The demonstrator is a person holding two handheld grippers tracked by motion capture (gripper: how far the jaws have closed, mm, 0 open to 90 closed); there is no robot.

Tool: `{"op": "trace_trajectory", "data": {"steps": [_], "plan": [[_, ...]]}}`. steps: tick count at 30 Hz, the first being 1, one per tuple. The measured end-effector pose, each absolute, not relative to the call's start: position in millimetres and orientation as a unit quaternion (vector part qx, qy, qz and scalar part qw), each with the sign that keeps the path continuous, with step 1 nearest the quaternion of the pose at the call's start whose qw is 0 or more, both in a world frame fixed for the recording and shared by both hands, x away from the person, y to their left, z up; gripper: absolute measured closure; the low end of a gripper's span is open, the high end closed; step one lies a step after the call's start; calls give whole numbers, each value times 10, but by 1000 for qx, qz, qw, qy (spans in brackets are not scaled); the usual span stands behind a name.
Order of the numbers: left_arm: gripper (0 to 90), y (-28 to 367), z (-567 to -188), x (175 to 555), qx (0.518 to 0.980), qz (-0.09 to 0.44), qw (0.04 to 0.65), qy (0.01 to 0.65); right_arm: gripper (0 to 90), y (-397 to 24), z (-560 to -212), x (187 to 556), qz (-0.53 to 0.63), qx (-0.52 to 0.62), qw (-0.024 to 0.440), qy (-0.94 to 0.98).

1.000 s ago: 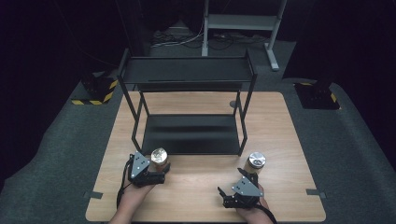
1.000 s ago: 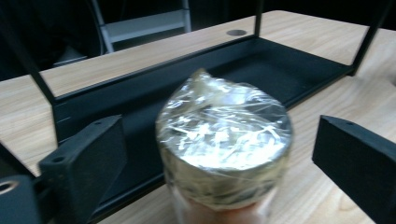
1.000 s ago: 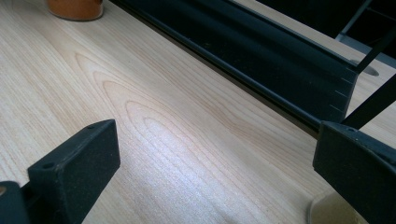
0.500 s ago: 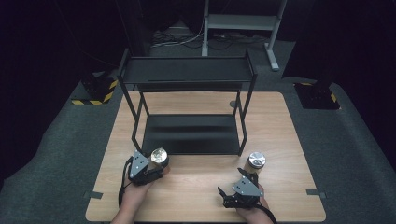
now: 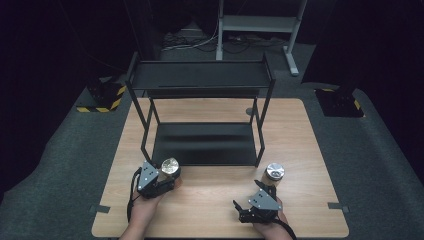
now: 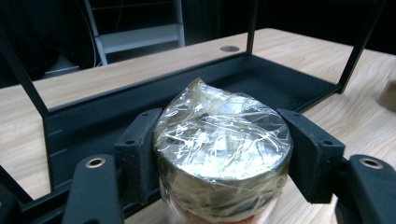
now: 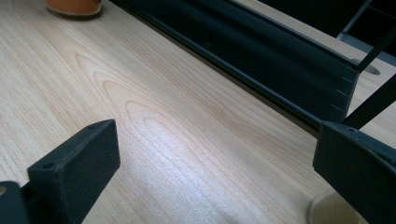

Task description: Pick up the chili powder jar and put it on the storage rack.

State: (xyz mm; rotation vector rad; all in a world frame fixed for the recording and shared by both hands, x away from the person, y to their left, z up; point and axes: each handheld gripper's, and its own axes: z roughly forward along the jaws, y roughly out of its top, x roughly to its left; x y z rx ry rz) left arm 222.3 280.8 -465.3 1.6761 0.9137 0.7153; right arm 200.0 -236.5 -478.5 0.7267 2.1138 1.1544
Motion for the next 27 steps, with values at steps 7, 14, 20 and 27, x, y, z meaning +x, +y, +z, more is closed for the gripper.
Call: {"op": "trace_trajectory", "data": {"steps": [7, 14, 20, 27], "plan": [[346, 2814, -4481, 2151, 694, 307, 535, 371, 0, -2375, -4786, 2003, 439, 277, 306, 798], [346, 2833, -4215, 2120, 689, 312, 546, 360, 0, -2378, -4786, 2004, 439, 276, 306, 798], [346, 2847, -4013, 2107, 681, 322, 557, 350, 0, -2378, -4786, 2005, 439, 277, 306, 798], [346, 2863, -3799, 2124, 677, 330, 564, 339, 0, -2380, -4786, 2004, 439, 277, 306, 798]]}}
